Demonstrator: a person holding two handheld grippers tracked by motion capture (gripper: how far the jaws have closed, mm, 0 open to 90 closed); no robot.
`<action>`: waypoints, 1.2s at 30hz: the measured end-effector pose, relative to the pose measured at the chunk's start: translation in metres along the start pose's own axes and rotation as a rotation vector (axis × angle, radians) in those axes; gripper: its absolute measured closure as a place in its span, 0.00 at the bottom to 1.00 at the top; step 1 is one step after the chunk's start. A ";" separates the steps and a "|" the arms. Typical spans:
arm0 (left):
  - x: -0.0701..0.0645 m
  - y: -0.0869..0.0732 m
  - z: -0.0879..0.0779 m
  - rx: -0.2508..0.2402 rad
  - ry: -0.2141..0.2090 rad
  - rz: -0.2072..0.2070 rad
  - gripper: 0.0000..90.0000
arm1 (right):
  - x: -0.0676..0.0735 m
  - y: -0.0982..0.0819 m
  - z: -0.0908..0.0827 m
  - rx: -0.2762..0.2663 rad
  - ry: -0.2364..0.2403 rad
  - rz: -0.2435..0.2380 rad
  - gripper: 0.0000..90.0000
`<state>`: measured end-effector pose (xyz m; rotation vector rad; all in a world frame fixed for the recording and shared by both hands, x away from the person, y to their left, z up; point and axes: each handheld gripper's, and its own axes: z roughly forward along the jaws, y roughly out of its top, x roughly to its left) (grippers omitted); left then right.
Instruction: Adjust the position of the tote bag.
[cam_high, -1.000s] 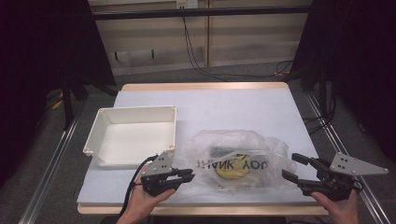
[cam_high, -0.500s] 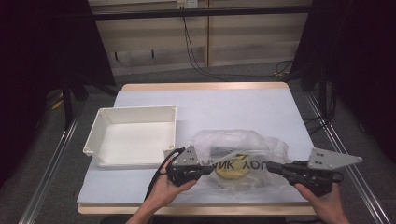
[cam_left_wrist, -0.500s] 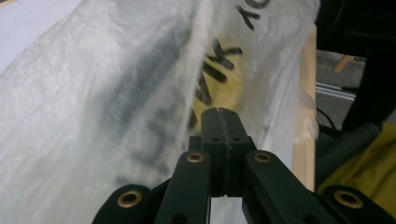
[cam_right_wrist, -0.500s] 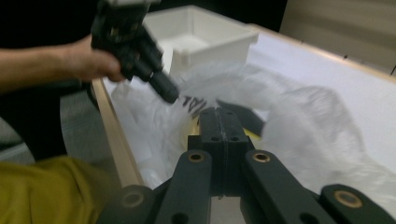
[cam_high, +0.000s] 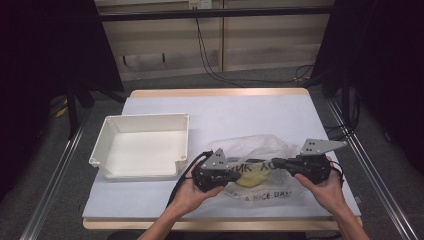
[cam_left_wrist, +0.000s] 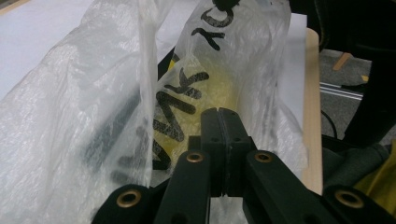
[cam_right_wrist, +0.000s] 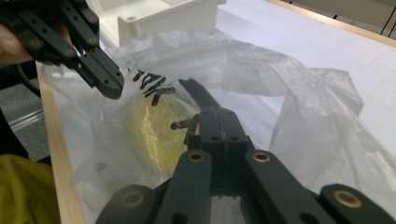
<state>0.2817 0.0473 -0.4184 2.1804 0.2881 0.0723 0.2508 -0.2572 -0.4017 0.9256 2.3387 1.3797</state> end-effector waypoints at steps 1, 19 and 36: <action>0.000 0.000 0.000 0.000 0.000 0.000 1.00 | 0.000 0.000 0.000 0.000 0.000 0.000 1.00; 0.015 -0.006 0.008 0.016 0.019 -0.057 1.00 | -0.017 -0.023 0.034 0.098 0.024 0.051 1.00; 0.022 0.012 0.030 0.069 0.049 -0.022 1.00 | 0.015 -0.055 0.040 0.233 0.123 -0.017 1.00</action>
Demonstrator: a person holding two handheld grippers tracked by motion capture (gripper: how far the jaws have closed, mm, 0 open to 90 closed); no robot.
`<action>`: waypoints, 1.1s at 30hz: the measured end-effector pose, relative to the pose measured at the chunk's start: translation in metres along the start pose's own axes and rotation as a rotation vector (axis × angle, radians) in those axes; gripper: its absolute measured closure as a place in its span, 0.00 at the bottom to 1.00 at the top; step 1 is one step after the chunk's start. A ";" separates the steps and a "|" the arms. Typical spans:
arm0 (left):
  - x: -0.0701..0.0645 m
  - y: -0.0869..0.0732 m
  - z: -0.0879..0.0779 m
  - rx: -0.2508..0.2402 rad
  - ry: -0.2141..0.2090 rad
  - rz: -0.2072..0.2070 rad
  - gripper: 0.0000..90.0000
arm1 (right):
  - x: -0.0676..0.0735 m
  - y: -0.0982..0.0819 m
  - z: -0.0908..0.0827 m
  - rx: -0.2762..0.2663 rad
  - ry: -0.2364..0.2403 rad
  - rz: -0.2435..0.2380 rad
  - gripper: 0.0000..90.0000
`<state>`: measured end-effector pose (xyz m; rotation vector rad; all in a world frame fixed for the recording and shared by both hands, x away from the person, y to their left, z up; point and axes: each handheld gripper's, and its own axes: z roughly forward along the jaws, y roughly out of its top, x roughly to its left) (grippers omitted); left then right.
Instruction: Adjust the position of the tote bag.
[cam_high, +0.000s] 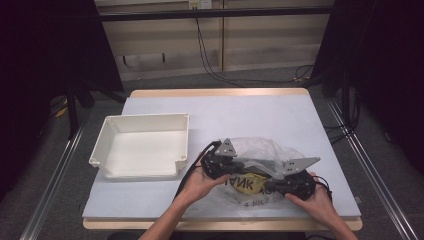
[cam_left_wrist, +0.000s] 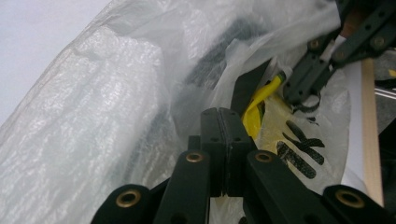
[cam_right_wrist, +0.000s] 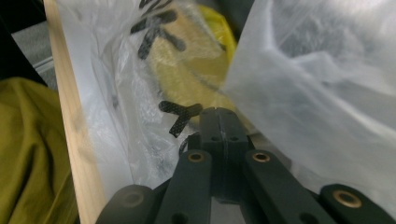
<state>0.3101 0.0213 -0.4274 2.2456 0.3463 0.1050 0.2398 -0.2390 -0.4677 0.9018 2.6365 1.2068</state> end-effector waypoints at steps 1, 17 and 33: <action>0.004 0.000 0.001 -0.003 0.000 -0.001 1.00 | 0.000 -0.002 0.002 0.009 0.000 0.001 1.00; 0.055 -0.001 0.009 -0.026 0.052 -0.165 1.00 | 0.007 -0.018 0.003 0.022 0.026 -0.005 1.00; 0.064 0.001 0.022 0.052 0.102 -0.194 1.00 | 0.010 -0.013 -0.010 -0.051 0.018 0.001 1.00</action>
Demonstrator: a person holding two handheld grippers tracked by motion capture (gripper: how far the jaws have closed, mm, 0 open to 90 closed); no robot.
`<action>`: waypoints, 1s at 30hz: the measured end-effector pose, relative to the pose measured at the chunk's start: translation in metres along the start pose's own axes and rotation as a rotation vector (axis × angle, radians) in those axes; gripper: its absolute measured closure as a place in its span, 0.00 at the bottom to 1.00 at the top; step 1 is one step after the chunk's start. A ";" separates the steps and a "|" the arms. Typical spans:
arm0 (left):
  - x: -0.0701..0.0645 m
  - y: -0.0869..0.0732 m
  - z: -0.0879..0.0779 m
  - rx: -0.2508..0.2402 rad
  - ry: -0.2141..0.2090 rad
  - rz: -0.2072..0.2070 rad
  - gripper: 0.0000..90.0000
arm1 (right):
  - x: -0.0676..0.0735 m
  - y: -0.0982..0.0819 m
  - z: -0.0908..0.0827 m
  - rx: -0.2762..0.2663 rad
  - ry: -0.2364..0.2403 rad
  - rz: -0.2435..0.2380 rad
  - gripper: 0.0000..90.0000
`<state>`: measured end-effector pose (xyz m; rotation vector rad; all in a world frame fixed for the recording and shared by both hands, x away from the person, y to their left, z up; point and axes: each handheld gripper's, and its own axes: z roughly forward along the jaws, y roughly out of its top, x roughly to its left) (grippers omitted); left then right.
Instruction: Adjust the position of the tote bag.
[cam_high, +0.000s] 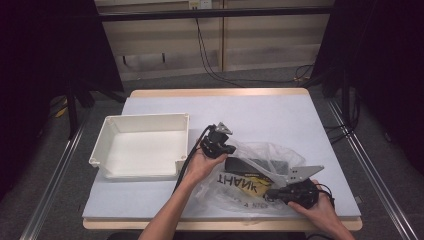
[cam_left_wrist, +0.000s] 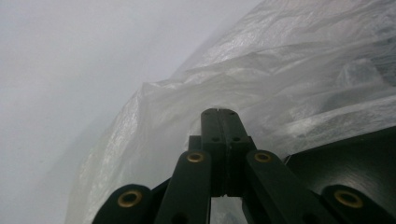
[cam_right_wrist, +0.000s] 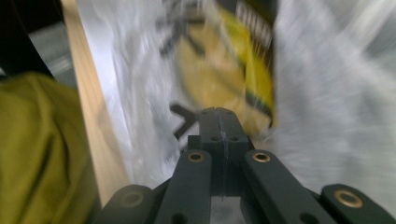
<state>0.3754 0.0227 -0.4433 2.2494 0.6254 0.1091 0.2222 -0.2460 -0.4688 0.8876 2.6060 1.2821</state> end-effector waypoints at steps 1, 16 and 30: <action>0.000 0.000 0.000 0.000 0.000 0.000 1.00 | 0.000 0.003 -0.004 -0.022 -0.001 0.001 1.00; -0.005 -0.007 -0.015 -0.015 0.011 0.043 1.00 | -0.016 0.027 -0.025 -0.114 -0.205 0.020 1.00; -0.003 -0.026 -0.007 0.043 0.049 0.025 1.00 | -0.044 0.013 -0.037 -0.072 -0.371 0.066 1.00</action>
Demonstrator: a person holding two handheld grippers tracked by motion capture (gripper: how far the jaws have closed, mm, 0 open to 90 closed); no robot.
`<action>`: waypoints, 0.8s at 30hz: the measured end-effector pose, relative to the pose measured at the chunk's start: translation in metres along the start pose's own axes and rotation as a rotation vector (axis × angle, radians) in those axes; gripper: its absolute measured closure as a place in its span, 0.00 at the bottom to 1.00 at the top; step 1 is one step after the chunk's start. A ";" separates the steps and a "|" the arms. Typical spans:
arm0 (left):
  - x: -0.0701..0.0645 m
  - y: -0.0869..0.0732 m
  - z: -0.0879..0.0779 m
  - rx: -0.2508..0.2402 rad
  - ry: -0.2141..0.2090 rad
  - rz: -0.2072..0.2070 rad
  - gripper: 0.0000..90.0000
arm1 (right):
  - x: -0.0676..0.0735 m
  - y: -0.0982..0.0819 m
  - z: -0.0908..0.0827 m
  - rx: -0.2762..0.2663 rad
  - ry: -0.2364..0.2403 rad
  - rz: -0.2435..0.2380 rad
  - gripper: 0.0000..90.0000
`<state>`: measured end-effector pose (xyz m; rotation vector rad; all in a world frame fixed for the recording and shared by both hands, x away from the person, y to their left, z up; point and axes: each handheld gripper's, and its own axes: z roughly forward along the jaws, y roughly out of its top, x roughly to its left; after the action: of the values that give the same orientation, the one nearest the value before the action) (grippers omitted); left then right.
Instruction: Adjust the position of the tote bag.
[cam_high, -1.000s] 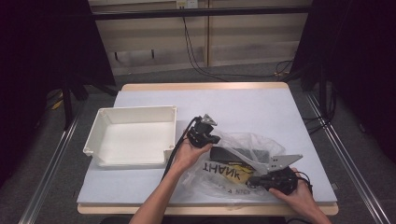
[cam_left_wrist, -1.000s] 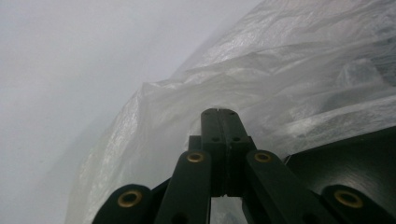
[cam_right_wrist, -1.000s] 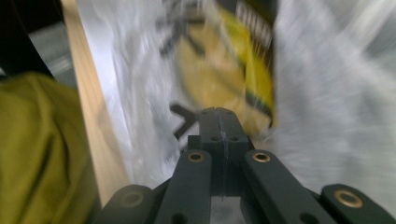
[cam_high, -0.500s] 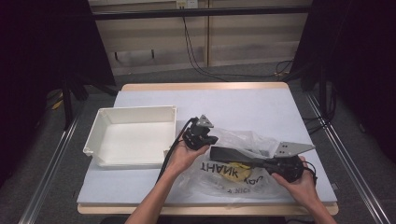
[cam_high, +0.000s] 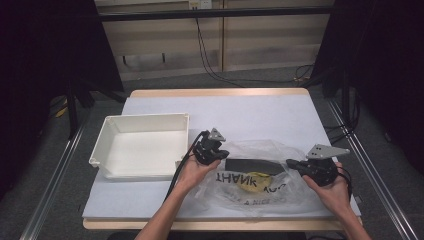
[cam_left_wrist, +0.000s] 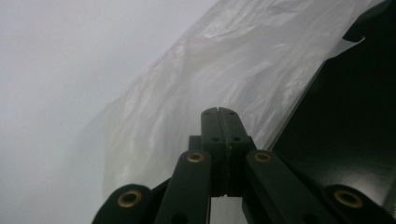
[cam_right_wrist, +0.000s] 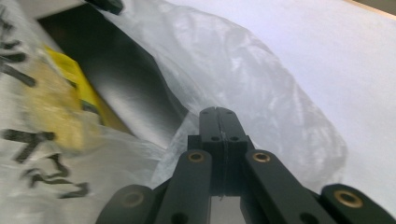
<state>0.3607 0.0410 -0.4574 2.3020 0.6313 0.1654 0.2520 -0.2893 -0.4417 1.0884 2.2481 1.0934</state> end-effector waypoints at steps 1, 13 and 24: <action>-0.001 -0.002 0.002 -0.011 0.000 -0.009 1.00 | -0.005 0.000 0.002 0.002 -0.026 0.012 1.00; -0.003 -0.012 0.013 0.040 0.036 0.010 1.00 | -0.031 -0.020 0.031 0.078 -0.016 0.072 1.00; -0.006 -0.018 0.012 0.011 0.037 0.021 1.00 | -0.035 -0.027 0.037 0.099 -0.037 0.085 1.00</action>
<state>0.3517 0.0414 -0.4775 2.3212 0.6277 0.2155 0.2843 -0.3102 -0.4847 1.2446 2.2666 0.9957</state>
